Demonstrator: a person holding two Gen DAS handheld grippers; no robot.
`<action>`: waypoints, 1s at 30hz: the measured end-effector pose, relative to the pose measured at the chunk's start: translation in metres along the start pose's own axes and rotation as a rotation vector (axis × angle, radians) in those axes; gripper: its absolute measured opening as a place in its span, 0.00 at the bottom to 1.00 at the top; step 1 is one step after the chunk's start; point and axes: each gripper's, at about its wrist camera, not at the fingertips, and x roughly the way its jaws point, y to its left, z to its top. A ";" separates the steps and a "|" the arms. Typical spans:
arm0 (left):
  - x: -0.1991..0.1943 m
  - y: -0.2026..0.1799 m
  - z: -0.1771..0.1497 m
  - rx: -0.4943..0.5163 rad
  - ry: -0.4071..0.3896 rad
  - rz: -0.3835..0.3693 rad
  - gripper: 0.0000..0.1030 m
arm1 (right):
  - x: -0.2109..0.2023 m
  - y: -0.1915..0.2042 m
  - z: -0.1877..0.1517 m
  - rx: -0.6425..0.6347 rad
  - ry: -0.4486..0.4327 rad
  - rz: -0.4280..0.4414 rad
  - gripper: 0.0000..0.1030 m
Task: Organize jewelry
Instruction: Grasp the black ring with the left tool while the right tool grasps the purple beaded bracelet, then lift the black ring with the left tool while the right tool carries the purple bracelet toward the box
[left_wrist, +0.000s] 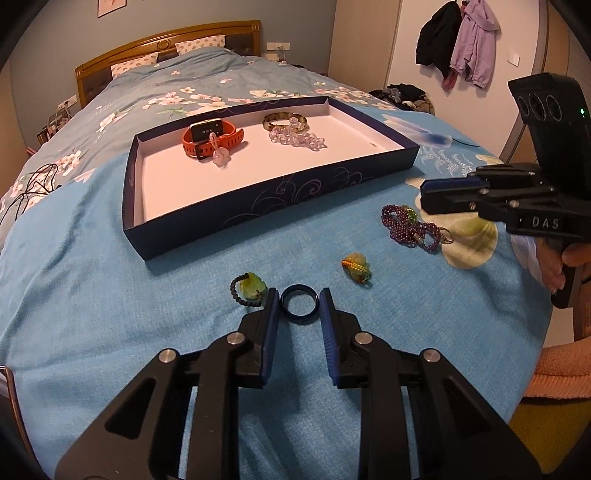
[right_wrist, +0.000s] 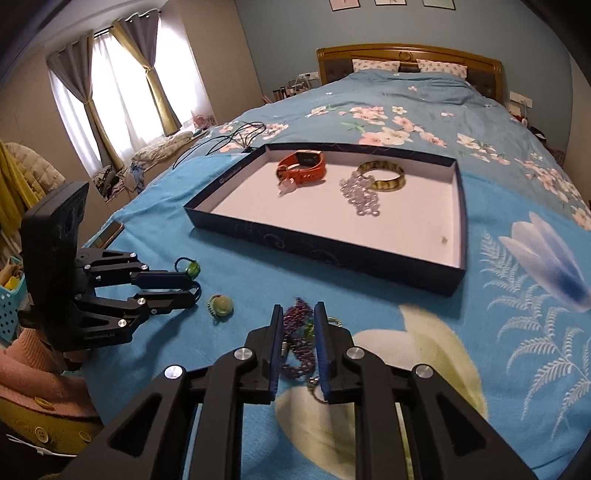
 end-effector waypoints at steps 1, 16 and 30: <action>0.000 0.000 0.000 -0.001 0.001 -0.001 0.22 | 0.002 0.003 -0.001 -0.009 0.006 0.000 0.15; 0.001 0.000 0.000 -0.005 0.000 -0.002 0.22 | 0.024 0.018 -0.007 -0.089 0.054 -0.087 0.04; -0.010 0.001 0.003 -0.020 -0.042 -0.002 0.22 | -0.039 0.002 0.014 0.028 -0.149 0.047 0.04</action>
